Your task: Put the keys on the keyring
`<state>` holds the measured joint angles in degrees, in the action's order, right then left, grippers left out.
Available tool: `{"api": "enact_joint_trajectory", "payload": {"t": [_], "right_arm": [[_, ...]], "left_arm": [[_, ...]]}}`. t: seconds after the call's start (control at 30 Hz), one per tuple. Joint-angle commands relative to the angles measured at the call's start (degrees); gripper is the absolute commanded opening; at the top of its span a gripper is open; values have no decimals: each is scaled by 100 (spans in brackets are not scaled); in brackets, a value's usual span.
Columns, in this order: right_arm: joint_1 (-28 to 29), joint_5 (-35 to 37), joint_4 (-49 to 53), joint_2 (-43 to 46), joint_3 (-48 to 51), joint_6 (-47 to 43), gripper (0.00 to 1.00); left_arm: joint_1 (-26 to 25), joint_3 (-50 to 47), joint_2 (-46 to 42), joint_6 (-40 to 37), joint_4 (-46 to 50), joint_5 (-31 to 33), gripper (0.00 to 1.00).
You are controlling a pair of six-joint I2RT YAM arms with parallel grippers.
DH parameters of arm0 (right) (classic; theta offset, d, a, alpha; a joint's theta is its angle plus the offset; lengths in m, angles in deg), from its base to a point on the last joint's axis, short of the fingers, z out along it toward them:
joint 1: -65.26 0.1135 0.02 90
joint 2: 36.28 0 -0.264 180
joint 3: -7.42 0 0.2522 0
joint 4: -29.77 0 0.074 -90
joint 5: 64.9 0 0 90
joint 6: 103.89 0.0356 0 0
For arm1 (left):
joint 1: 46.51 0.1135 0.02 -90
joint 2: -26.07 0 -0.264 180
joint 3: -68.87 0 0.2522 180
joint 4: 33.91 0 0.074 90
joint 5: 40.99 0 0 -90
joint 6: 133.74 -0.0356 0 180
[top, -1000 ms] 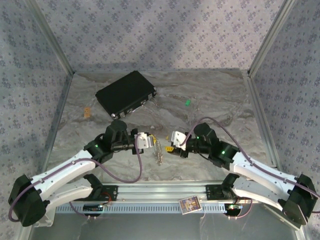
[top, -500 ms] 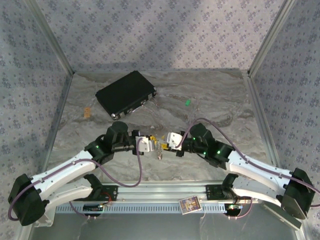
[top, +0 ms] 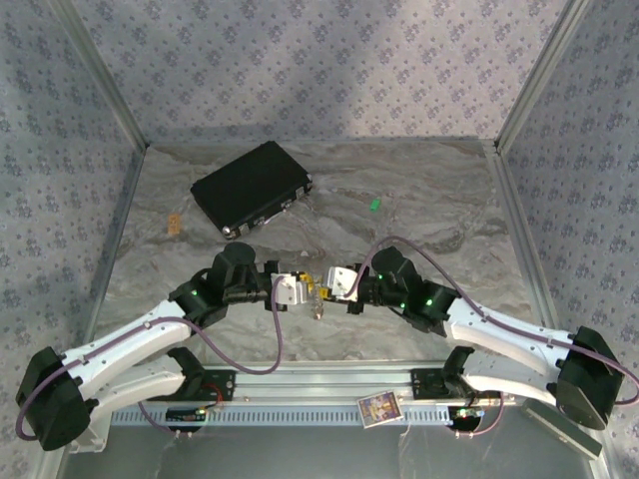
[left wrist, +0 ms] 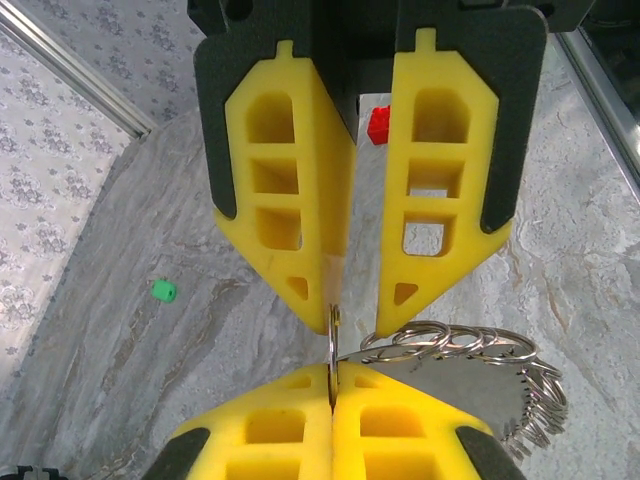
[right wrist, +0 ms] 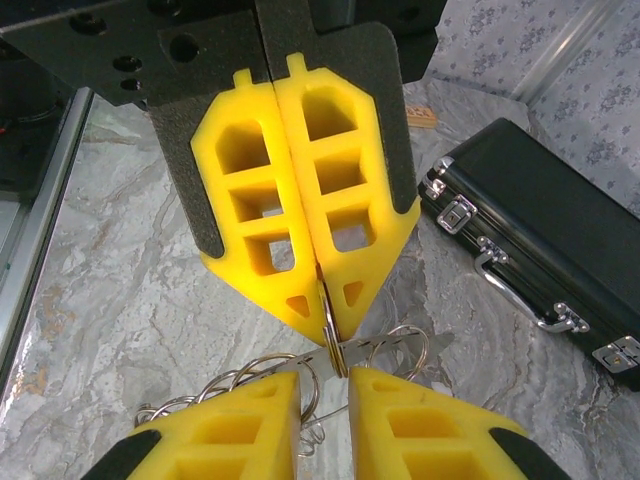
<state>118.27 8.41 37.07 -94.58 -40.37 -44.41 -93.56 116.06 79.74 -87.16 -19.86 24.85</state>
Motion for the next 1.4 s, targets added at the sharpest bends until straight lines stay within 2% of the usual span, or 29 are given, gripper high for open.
{"api": "enact_joint_trajectory", "payload": {"t": [0.0,0.2,0.4,0.67,0.8,1.13,1.37], "right_arm": [[46,-10,-108,-8,-206,-51,21],[81,-20,-93,35,-219,-70,19],[111,-9,-119,48,-210,-63,13],[118,-142,-92,-58,-230,-61,11],[126,-219,-34,-119,-267,-66,0],[116,-405,31,-164,-293,-25,0],[119,-423,13,-171,-281,-2,0]], "left_arm": [[-51,48,-8,66,-6,-247,0],[-65,55,15,75,12,-302,0],[-64,76,21,75,71,-326,0],[-61,94,38,107,67,-387,0],[-68,102,56,157,51,-447,3],[-64,52,106,333,-91,-402,9],[-63,42,108,387,-113,-389,10]]}}
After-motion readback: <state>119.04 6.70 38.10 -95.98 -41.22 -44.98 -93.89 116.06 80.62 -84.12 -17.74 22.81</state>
